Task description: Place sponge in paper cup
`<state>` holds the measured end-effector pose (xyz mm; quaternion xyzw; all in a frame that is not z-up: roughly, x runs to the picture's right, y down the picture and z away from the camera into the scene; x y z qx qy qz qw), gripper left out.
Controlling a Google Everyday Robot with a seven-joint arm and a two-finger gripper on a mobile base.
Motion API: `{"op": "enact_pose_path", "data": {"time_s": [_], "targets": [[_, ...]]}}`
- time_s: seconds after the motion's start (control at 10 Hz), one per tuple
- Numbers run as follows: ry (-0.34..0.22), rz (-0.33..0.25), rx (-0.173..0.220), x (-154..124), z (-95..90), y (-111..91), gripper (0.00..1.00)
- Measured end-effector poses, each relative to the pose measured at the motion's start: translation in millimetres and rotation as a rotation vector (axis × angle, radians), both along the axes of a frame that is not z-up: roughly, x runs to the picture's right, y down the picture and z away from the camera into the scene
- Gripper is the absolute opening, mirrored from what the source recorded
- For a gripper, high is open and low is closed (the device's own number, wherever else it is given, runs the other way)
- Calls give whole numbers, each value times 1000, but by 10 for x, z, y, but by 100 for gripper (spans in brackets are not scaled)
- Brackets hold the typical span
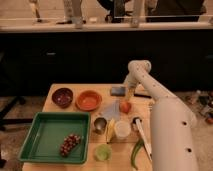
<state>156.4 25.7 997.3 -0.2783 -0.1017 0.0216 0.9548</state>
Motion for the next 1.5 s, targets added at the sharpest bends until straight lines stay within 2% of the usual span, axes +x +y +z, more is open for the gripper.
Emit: {"op": "enact_pose_path", "data": {"time_s": [0.3,0.6,0.7,1.1,1.3,1.5], "targets": [[-14,-10,-11,-86,75,33,80],[-20,-60,-71,-181,167,71,80],[-23,-69,-78,-207,173,67,79],[-7,-87,-105,-118,131,64,41],[1,-91,-107,-81,85,40,19],[9,-86,-105,-19,8,18,3]]}}
